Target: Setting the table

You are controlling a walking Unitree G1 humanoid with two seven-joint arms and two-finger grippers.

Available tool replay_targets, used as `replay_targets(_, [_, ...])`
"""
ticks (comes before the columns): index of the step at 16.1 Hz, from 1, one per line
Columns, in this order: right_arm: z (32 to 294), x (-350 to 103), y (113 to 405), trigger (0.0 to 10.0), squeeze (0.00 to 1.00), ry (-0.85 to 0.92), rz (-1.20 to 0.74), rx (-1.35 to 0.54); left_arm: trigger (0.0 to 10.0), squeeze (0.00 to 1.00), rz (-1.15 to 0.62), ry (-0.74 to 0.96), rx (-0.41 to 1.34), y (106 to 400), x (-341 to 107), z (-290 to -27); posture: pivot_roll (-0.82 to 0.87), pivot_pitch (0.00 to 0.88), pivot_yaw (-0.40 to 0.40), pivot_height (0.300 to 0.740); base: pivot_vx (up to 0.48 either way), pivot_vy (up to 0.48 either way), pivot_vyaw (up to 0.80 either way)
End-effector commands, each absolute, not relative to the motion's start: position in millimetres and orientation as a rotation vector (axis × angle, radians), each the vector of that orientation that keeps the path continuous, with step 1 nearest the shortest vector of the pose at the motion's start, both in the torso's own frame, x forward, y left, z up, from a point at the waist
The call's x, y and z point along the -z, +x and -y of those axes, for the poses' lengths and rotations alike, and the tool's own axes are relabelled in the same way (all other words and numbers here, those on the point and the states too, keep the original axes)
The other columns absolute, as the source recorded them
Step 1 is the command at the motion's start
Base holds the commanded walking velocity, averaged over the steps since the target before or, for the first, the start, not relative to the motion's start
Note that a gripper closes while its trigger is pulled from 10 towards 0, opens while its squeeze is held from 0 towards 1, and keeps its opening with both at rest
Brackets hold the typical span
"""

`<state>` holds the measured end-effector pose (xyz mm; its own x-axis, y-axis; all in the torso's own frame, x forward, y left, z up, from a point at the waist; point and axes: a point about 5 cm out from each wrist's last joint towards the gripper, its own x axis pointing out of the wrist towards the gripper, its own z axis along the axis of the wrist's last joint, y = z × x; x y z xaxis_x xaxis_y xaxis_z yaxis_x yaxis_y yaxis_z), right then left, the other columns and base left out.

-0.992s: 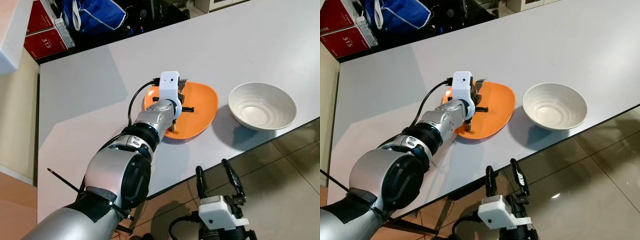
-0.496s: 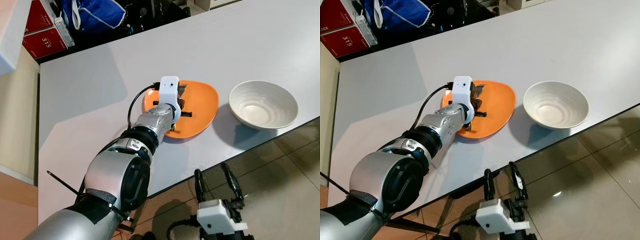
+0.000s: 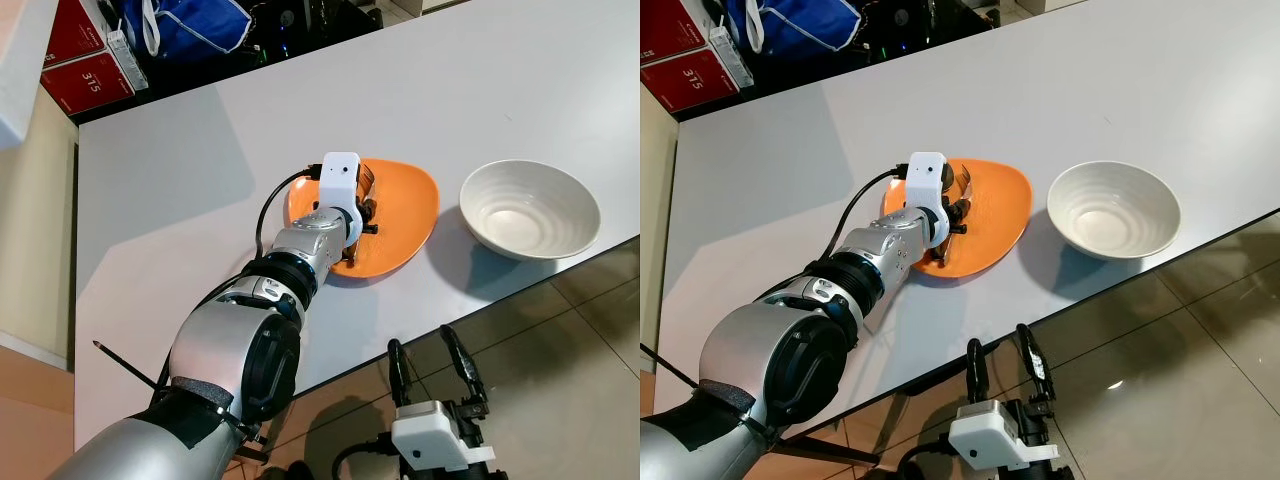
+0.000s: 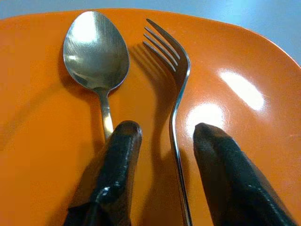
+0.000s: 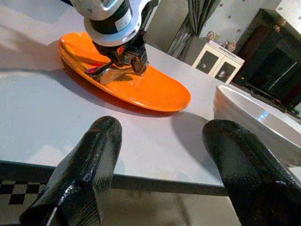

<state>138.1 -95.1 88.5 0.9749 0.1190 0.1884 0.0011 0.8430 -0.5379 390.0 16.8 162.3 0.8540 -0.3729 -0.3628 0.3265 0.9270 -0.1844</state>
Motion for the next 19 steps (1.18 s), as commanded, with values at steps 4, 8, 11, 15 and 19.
replay_targets(4, [90,-90,141,10.0,0.00,-0.545,0.231,-0.077,10.0,0.00,-0.346,-0.136,0.376,397,-185,-15,-0.26,0.134,0.154,0.740,0.000,0.000,0.00])
replay_targets(8, [90,-90,150,10.0,0.00,-0.542,0.248,-0.107,10.0,0.00,-0.300,-0.189,0.369,404,-206,-21,-0.22,0.111,0.125,0.740,0.000,0.000,0.00])
replay_targets(11, [89,-88,154,10.0,0.00,-0.514,0.233,-0.099,10.0,0.00,-0.288,-0.201,0.362,407,-208,-28,-0.17,0.098,0.104,0.740,0.000,0.000,0.00])
replay_targets(15, [88,-82,162,10.0,0.00,-0.453,0.193,-0.121,10.0,0.00,-0.166,-0.242,0.339,416,-228,-54,-0.10,0.075,0.061,0.740,0.000,0.000,0.00])
replay_targets(19, [89,-71,168,10.0,0.00,-0.355,0.114,-0.140,10.0,0.00,-0.029,-0.184,0.294,421,-242,-89,-0.02,0.045,0.007,0.740,0.000,0.000,0.00])
